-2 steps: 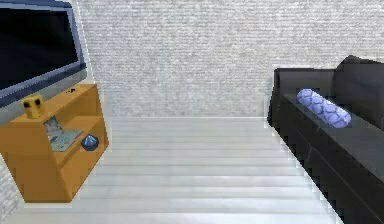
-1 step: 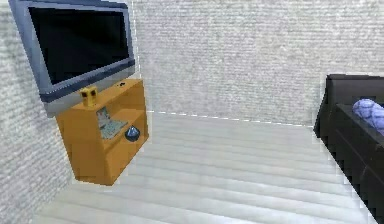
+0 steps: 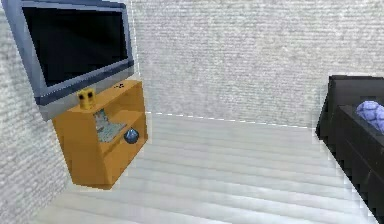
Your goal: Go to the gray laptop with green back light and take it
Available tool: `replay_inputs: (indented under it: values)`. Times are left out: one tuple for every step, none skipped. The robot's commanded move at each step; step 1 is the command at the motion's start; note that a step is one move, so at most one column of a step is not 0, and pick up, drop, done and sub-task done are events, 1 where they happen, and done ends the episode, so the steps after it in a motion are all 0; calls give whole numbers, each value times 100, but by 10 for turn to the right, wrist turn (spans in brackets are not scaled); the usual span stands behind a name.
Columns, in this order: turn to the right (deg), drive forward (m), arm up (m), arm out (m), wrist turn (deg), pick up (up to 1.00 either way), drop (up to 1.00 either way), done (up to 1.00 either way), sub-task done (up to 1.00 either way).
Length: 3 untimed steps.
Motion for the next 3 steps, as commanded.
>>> replay_inputs:
  values:
    - [-300,0,0,0,0,0,0,0,0]
    - [0,100,0,0,0,0,0,0,0]
    - [-330,0,0,0,0,0,0,0,0]
